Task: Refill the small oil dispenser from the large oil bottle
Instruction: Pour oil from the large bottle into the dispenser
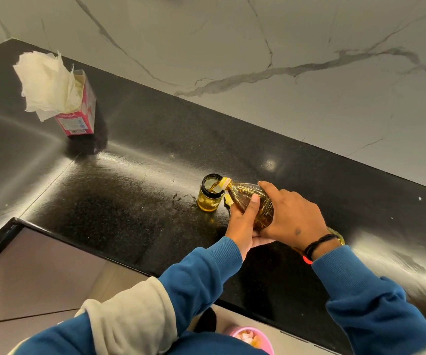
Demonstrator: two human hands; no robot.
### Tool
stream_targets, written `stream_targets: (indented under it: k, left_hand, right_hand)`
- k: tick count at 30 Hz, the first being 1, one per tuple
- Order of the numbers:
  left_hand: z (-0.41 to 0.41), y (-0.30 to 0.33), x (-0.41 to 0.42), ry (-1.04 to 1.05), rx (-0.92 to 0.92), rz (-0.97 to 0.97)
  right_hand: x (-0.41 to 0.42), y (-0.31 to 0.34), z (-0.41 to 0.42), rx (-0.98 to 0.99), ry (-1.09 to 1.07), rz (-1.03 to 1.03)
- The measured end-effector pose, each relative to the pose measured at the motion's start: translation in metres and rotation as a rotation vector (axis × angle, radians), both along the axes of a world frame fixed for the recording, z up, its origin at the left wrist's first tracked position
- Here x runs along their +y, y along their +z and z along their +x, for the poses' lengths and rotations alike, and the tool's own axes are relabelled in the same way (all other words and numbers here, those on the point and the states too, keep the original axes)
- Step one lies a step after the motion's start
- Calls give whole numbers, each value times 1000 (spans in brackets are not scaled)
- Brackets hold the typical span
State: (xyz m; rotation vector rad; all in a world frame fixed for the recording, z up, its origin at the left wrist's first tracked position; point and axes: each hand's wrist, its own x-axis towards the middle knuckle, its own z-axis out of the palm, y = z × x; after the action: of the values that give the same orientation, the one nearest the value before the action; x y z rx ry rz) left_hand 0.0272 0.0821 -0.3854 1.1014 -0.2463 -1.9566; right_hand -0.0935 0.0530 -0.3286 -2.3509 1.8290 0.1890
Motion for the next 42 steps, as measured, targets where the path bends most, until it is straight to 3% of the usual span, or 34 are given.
stream_targets:
  k: [42]
  left_hand:
    - [-1,0,5,-4,0,-12]
  right_hand:
    - [4,3,1,12,8,-7]
